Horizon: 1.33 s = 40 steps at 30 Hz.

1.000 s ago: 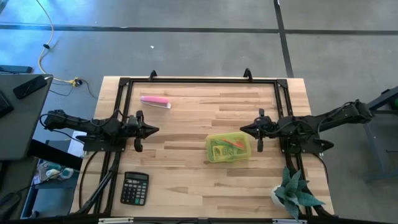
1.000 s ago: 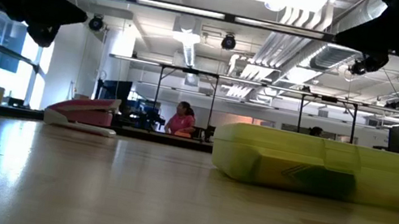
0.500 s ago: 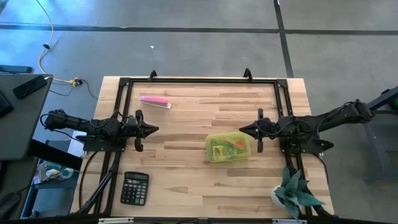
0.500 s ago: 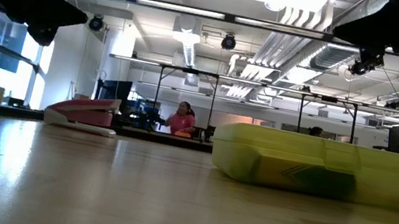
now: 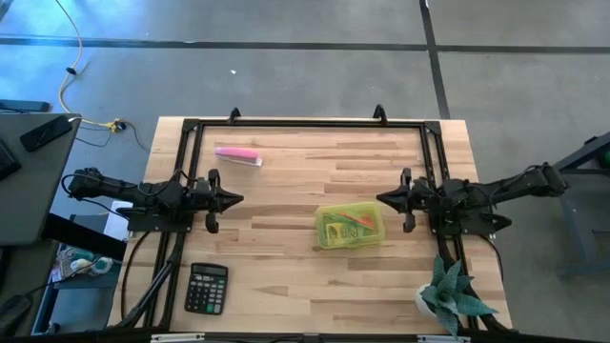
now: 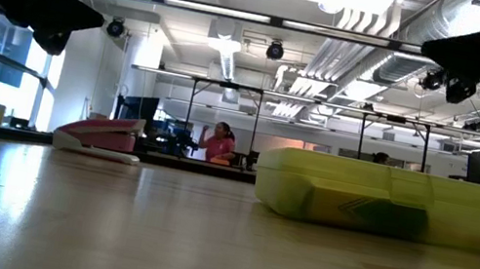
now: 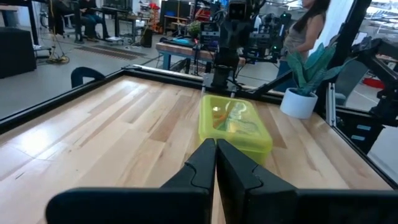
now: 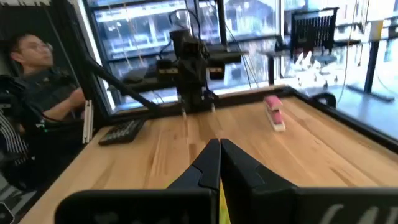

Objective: Pack school essentials
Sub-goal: Return to Home Position

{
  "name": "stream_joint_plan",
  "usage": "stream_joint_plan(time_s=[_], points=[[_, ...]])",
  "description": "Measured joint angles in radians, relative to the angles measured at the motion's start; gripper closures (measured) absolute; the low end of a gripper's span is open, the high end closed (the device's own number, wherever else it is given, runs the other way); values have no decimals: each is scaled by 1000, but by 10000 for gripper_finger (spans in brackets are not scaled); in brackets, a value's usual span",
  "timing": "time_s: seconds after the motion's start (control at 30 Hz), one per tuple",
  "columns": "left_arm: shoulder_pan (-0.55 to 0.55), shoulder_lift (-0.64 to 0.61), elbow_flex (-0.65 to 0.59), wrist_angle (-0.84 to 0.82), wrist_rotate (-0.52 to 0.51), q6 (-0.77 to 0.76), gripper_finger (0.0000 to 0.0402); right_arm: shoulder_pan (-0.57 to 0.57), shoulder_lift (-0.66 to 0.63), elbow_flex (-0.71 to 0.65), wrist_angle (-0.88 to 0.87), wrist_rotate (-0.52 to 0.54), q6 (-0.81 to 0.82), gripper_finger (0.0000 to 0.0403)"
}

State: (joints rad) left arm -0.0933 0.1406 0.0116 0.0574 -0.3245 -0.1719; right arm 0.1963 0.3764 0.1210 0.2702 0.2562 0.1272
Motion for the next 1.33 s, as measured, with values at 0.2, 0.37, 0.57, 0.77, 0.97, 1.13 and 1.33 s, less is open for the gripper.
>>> stream_joint_plan(time_s=[0.2,0.37,0.57,0.77,0.97,1.13,1.33], points=[[0,0,0,0,0,0,397,0,-101,-104,30,23,-39,403],[0,0,0,0,0,0,397,0,-151,-110,-67,26,-50,403],[0,0,0,0,0,0,397,0,-178,-110,-159,93,-109,403],[0,0,0,0,0,0,397,0,-181,-110,-169,128,-95,403],[0,0,0,0,0,0,397,0,-181,-110,-169,125,-58,403],[0,0,0,0,0,0,396,0,-181,-110,-170,125,-55,403],[0,0,0,0,0,0,396,0,-181,-110,-155,162,-105,403]])
